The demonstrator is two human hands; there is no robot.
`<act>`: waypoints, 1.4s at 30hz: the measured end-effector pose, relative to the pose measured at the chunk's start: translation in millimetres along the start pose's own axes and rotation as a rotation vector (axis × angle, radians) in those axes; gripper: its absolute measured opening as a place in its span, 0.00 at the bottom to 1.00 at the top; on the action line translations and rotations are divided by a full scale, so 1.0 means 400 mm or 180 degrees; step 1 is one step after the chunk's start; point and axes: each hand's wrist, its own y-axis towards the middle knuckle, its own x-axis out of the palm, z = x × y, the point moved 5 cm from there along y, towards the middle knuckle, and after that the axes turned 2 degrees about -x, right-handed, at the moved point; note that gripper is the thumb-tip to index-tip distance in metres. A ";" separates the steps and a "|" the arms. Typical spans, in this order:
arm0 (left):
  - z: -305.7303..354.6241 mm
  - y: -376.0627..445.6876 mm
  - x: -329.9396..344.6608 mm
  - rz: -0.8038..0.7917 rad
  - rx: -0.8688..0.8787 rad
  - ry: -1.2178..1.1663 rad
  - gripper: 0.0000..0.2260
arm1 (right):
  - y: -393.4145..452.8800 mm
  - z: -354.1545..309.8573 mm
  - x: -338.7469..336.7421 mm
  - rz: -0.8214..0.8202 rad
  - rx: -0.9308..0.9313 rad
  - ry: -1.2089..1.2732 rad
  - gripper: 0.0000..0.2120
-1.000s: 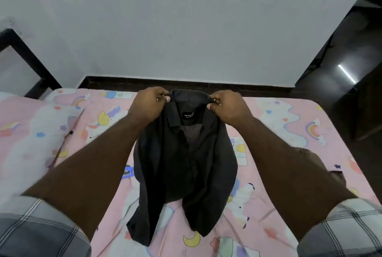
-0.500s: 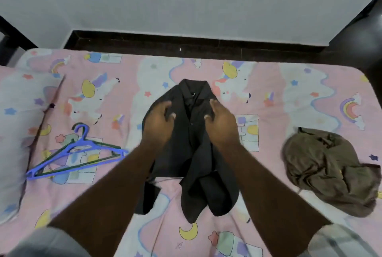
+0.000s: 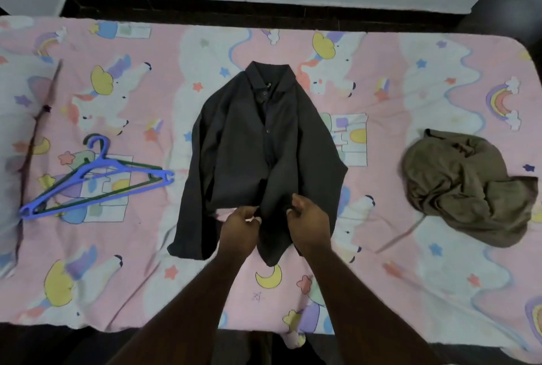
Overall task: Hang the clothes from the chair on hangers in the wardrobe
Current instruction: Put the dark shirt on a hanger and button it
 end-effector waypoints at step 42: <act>-0.227 -0.098 0.296 -0.0590 -0.1494 -0.2840 0.09 | 0.001 0.327 -0.128 0.3031 0.0392 0.2801 0.05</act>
